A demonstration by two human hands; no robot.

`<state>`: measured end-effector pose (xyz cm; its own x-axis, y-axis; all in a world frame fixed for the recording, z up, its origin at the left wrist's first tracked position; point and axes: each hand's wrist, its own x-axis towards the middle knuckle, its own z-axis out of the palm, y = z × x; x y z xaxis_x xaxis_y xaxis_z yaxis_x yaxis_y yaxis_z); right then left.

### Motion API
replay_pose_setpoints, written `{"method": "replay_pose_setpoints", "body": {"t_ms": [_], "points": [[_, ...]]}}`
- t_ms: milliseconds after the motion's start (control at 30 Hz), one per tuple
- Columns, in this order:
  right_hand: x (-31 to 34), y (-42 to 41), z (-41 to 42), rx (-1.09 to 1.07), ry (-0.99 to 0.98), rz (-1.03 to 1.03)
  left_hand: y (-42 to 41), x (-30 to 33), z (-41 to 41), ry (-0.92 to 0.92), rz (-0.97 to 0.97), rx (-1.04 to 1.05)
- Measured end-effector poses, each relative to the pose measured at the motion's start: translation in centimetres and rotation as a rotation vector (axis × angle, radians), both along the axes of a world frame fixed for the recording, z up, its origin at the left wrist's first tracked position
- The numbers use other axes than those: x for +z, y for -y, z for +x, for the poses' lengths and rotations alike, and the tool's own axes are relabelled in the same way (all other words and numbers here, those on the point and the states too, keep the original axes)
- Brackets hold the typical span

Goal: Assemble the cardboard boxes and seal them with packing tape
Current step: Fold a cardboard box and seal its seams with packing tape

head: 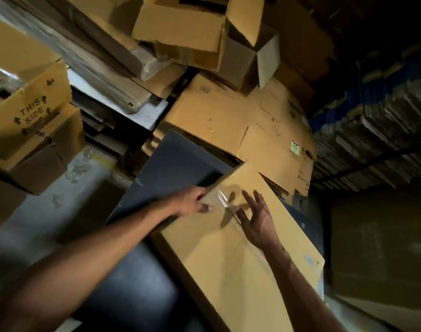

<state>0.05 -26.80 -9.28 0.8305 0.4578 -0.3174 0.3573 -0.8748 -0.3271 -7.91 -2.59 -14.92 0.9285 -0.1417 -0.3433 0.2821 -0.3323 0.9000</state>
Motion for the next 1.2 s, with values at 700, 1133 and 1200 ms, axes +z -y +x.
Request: {"method": "replay_pose_setpoints", "body": {"t_ms": [700, 1133, 1200], "points": [[0.7, 24.5, 2.4, -0.522, -0.092, -0.099, 30.0, 2.4, -7.5, 0.472, 0.707, -0.431], [-4.9, 40.9, -4.1, -0.529, 0.026, 0.186, 36.0, -1.4, -7.3, 0.457, 1.132, -0.442], [-6.1, 44.8, -3.2, -0.479, 0.030, 0.087, 38.1, -1.3, -7.0, 0.427, 1.153, -0.373]]}}
